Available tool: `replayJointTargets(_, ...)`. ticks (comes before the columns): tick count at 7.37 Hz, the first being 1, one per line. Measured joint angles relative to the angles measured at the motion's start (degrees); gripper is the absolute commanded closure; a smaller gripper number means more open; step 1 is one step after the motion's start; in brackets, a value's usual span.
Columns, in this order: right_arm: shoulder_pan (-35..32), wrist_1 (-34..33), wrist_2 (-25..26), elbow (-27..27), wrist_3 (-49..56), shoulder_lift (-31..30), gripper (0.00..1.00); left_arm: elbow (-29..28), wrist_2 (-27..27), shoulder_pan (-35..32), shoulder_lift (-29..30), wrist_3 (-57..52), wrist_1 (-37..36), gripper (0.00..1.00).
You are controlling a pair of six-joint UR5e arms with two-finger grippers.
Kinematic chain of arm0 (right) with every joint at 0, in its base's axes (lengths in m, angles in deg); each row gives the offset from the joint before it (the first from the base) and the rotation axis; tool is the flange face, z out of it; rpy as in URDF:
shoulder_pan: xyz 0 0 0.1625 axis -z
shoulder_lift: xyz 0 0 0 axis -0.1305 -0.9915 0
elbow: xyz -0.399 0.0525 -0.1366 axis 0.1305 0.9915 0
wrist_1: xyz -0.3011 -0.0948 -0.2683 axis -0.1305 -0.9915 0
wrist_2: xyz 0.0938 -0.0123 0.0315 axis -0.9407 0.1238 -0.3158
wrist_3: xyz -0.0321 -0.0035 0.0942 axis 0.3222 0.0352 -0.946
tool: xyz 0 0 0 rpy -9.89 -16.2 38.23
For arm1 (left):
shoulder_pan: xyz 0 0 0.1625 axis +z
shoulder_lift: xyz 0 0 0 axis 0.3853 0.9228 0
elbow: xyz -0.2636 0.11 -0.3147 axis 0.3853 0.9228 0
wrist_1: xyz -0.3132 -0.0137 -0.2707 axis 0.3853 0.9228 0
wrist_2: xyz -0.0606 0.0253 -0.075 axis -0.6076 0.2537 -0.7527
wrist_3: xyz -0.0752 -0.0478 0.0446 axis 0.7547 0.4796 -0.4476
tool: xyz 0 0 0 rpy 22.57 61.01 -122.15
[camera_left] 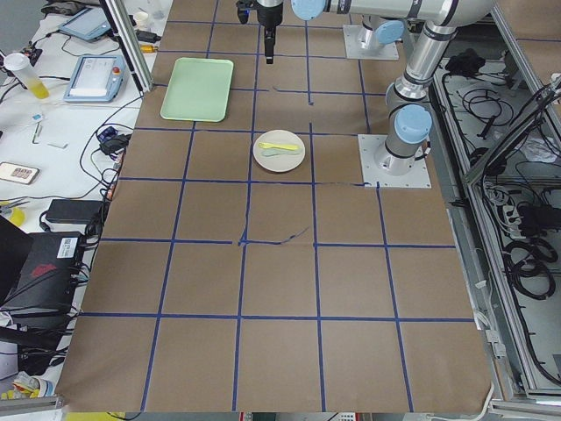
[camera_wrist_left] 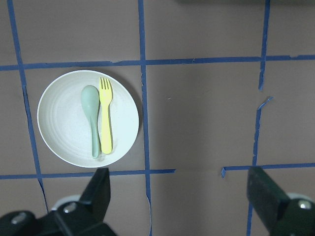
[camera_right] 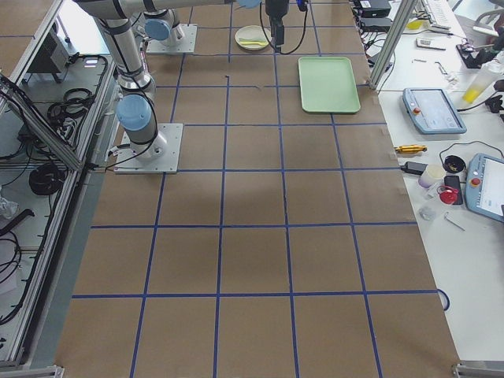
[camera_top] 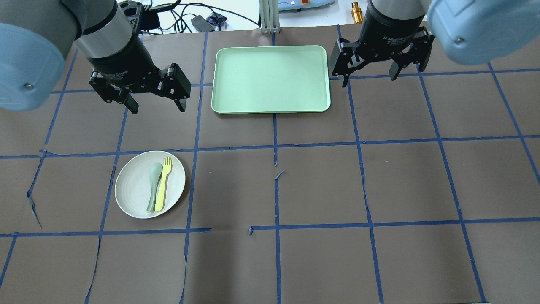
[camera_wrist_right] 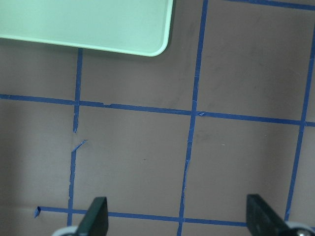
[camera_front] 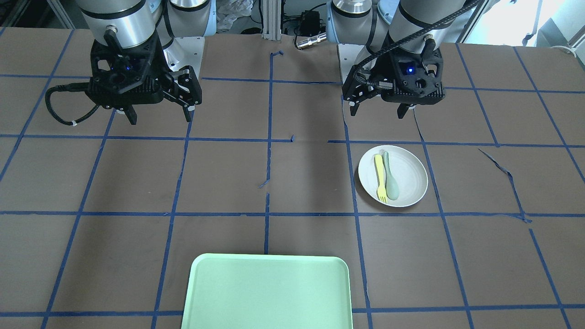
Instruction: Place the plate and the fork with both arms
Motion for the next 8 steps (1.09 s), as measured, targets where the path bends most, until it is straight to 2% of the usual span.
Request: replayJointTargets(8, -0.2, 0.1, -0.3, -0.8, 0.1, -0.5, 0.00, 0.0, 0.1, 0.0, 0.1, -0.6, 0.0, 0.00)
